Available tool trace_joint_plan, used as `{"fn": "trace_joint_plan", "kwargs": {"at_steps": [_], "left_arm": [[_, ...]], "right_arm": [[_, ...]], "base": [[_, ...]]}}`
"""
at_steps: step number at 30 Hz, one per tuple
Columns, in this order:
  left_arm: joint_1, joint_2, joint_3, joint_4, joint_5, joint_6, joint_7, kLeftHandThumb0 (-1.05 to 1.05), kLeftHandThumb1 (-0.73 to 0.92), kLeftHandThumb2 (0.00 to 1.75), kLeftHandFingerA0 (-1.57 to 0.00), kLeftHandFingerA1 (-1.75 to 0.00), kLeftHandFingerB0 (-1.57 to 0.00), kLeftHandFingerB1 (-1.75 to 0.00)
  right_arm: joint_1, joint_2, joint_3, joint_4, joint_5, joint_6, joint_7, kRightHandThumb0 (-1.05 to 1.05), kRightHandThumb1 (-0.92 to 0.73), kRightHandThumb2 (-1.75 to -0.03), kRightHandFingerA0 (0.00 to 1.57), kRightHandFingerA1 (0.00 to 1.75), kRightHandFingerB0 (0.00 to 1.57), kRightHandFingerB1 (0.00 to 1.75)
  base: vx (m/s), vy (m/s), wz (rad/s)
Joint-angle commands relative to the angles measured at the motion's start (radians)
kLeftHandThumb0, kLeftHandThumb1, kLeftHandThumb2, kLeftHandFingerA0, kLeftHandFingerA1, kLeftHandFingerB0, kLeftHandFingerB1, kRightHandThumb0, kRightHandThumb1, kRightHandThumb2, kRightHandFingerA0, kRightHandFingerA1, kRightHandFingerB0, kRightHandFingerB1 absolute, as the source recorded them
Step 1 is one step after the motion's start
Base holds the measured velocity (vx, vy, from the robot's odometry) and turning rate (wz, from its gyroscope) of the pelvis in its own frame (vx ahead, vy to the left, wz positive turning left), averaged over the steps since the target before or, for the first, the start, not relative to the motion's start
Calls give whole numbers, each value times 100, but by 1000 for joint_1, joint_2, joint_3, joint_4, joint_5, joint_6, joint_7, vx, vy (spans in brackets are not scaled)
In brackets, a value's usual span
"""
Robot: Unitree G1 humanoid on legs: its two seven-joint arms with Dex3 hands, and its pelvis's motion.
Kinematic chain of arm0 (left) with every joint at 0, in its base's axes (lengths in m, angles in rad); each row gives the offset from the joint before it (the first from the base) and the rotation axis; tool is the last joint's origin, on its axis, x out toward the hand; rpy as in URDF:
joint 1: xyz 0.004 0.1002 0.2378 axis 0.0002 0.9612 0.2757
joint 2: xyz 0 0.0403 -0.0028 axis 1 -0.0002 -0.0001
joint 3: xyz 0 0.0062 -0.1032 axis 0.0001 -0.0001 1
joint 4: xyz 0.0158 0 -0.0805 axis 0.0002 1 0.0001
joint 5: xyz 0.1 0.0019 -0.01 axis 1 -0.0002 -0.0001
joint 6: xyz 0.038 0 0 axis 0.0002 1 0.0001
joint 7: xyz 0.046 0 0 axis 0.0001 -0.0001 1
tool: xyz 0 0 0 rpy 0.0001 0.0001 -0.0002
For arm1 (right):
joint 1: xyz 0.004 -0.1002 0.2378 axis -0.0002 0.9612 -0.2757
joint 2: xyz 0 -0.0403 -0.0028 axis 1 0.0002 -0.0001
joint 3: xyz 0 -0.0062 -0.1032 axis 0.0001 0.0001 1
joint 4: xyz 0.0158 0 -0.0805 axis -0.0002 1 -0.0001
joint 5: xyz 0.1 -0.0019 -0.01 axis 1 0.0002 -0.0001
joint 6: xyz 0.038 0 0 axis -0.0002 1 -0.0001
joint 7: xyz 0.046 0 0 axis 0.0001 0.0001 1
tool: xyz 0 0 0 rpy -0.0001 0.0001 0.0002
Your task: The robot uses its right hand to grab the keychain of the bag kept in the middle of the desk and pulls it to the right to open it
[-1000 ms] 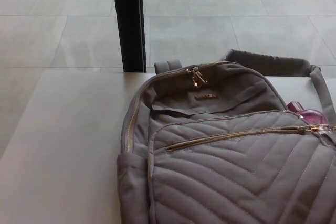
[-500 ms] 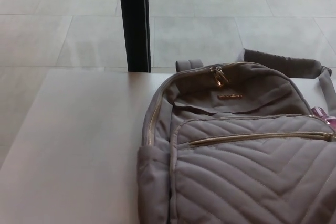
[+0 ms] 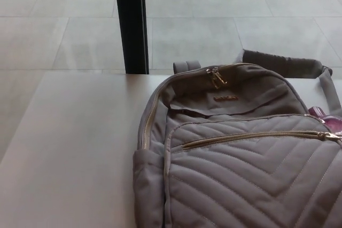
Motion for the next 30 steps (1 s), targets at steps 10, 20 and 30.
{"fn": "trace_joint_plan", "kwargs": {"at_steps": [10, 20, 30], "left_arm": [[19, -14, -16, 5, 4, -15, 3, -80, 80, 119, -55, -62, -42, -54], [17, -8, -13, 5, -1, -11, -1, -90, 92, 84, -54, -53, -42, -43], [-9, 33, 1, 1, -15, 51, 25, -87, 92, 79, -54, -56, -46, -42]], "right_arm": [[242, 73, -570, 460, 453, 134, 114, -103, -65, -89, 0, 22, 0, 0], [183, 237, -866, 811, 686, 216, -99, -104, -66, -88, 0, 37, 0, 0], [227, 386, -909, 979, 738, 216, 13, -62, -69, -61, 42, 107, 0, 16]], "base": [[0, 0, 0], [0, 0, 0], [0, 0, 0]]}}
